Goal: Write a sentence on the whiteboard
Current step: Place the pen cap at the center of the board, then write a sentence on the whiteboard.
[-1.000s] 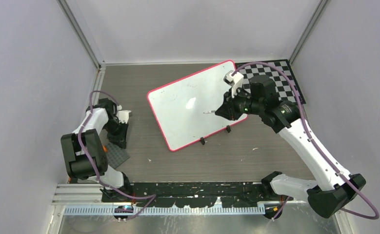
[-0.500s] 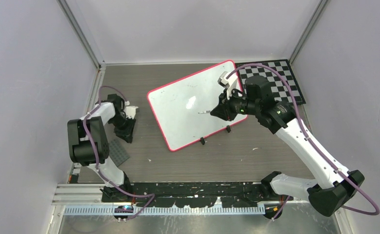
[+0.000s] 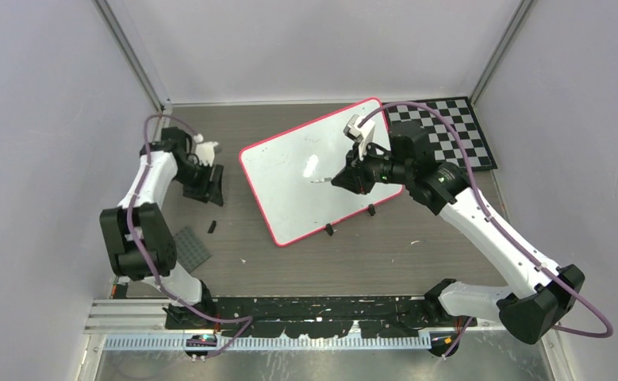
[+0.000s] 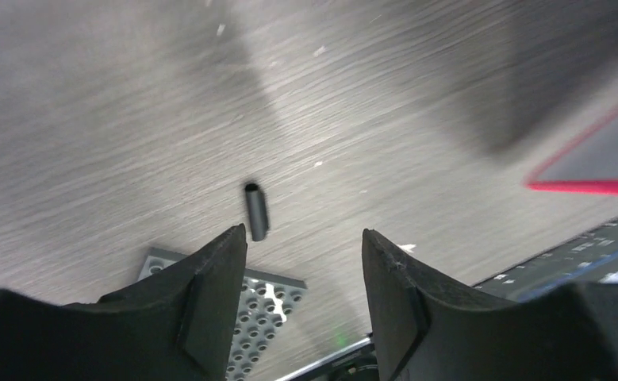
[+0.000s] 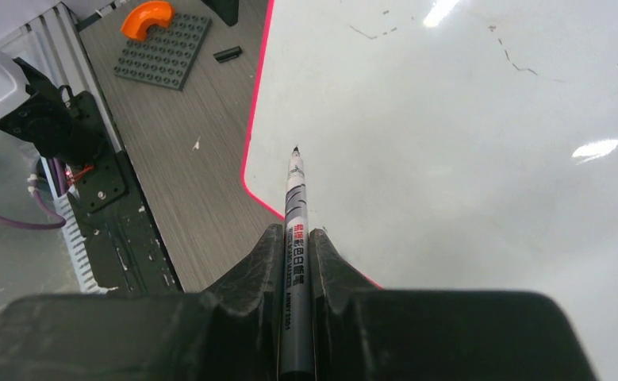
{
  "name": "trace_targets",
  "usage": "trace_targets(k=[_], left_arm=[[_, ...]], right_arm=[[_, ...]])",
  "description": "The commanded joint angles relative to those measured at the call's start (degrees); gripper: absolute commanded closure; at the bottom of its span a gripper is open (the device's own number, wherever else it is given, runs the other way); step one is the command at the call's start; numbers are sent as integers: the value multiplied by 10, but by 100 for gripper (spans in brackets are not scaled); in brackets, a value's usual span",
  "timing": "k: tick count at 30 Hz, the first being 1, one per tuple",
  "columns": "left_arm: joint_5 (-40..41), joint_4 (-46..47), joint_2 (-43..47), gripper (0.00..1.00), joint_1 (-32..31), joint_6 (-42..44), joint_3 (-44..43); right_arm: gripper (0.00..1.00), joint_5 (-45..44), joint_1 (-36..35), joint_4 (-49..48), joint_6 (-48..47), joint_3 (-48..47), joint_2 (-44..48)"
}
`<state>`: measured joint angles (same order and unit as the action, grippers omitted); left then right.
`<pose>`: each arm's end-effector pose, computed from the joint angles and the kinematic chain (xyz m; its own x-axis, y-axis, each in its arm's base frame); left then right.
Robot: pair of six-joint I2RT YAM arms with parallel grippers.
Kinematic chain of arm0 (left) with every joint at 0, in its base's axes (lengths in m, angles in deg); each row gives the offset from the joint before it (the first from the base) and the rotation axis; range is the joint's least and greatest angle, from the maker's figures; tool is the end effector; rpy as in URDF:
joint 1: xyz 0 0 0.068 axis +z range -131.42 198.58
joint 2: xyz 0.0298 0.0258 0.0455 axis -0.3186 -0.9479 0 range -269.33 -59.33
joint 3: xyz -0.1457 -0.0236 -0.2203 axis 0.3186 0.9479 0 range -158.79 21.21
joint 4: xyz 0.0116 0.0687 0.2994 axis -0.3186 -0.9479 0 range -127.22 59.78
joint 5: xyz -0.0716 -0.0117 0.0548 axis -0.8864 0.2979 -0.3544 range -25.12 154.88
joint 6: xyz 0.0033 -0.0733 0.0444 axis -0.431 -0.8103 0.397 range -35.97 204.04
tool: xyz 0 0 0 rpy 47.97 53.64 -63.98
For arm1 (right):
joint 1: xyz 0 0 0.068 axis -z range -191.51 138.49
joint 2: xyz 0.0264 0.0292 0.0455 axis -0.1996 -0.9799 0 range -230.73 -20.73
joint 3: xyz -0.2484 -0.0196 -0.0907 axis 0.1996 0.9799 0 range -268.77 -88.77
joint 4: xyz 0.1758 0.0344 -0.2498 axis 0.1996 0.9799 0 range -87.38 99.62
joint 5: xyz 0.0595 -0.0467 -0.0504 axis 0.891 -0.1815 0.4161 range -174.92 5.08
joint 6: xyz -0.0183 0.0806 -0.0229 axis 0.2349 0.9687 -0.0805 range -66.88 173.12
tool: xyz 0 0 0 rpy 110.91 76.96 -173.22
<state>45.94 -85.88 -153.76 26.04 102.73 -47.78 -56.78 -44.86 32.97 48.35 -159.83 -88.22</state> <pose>0.3533 0.0216 0.1531 -0.9514 0.1812 -0.2491 0.2447 0.9357 -0.2542 0.2617 0.2149 0.3649 -0.3055 -0.2887 -0.9074 -0.8648 0.4829 0.1375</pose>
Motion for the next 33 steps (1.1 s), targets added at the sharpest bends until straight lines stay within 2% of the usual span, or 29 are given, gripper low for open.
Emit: trace_targets(k=[1, 4, 7, 12, 18, 22, 28, 33], left_arm=[[-163, -82, 93, 43, 17, -24, -103], [-311, -119, 105, 42, 34, -38, -161], [-403, -129, 98, 42, 35, -52, -189], [-456, -112, 81, 44, 33, -68, -188], [-446, 5, 74, 46, 26, -154, -161], [-421, 70, 79, 48, 13, -203, -138], [-414, 101, 55, 50, -6, -220, -134], [-399, 119, 31, 51, -12, -230, -148]], right_arm=[[100, -7, -16, -87, 11, -17, -21], [100, -13, -28, -129, 23, -27, -44], [100, -20, -38, -170, 42, -38, -74], [100, -42, -61, -215, 46, -63, -120], [100, -53, -86, -241, 47, -91, -161], [100, -97, -107, -254, 47, -94, -180], [100, -141, -120, -262, 27, -107, -200], [100, -129, -120, -264, 34, -108, -196]])
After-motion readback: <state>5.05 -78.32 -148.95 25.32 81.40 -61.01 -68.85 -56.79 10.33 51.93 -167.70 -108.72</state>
